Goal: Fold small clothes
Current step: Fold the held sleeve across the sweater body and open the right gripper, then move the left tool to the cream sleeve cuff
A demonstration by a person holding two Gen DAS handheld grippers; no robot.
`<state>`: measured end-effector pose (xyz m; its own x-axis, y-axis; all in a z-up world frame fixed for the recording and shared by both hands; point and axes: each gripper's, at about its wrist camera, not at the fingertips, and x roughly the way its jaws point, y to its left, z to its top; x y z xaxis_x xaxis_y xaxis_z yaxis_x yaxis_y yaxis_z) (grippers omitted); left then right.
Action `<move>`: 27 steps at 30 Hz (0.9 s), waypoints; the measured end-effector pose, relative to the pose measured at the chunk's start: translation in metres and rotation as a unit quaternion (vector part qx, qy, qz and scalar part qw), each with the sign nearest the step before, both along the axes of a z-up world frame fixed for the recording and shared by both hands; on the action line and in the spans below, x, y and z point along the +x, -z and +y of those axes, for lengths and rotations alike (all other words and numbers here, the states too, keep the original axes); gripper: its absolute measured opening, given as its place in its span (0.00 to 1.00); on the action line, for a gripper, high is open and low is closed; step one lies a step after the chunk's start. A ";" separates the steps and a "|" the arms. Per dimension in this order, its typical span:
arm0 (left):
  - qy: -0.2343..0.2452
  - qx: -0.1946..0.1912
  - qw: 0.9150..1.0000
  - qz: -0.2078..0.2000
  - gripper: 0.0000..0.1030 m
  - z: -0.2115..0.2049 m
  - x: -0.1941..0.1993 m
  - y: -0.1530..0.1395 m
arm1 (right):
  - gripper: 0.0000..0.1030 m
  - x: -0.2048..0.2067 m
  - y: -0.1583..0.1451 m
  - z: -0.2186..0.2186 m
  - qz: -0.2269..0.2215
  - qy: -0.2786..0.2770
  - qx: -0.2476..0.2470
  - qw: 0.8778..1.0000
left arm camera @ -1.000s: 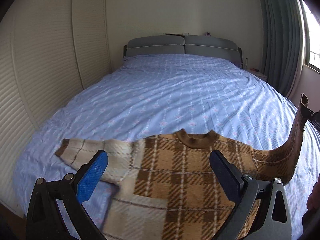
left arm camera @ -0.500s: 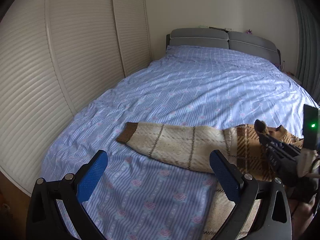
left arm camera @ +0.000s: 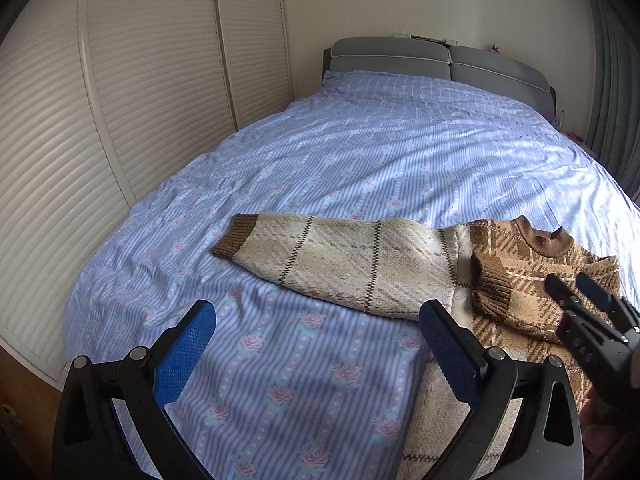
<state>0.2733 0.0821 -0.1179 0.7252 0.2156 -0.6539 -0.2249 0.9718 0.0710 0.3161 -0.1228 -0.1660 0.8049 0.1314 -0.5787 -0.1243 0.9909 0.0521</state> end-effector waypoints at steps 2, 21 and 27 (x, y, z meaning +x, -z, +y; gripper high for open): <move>0.013 -0.003 1.000 -0.001 1.00 -0.016 0.006 0.003 | 0.53 -0.009 -0.012 -0.034 -0.014 0.039 -0.018 0.999; 0.084 0.028 0.996 0.018 1.00 -0.141 0.052 0.037 | 0.53 0.044 0.048 -0.227 0.120 0.173 -0.030 0.977; 0.082 0.033 0.996 0.024 1.00 -0.141 0.058 0.047 | 0.59 0.035 0.052 -0.232 0.099 0.182 -0.016 0.978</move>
